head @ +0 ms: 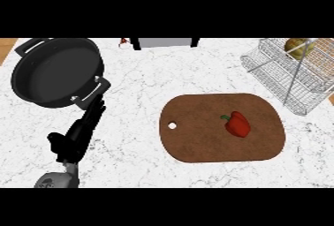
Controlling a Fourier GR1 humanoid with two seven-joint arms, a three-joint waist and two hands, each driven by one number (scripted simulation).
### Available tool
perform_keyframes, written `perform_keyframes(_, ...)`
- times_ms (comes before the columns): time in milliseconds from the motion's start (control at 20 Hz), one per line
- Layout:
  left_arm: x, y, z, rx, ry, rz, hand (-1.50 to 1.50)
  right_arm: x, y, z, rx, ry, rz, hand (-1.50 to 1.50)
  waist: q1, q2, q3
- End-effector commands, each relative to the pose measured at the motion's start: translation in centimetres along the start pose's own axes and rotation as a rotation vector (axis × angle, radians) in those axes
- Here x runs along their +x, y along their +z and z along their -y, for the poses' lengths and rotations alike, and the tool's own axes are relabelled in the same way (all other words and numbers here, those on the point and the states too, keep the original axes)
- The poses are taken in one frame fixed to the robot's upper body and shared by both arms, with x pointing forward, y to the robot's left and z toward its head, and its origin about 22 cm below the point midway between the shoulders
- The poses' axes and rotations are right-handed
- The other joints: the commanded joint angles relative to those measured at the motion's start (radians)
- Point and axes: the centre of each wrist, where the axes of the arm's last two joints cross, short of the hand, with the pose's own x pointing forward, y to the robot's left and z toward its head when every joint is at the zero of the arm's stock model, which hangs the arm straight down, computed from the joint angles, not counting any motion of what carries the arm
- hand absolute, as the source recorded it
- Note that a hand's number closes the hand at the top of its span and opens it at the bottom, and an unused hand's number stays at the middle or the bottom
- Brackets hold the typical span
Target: Pick the squash from the cutting board and place it in the tiered basket
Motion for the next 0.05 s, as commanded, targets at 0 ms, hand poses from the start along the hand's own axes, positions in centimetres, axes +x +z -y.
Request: perform_keyframes(0,-0.72,1.09,-0.64,0.011,0.006,-0.011,0.00,-0.11,-0.90,5.47,0.034,0.021,0.033,-1.50,-0.017,-0.004,-0.001)
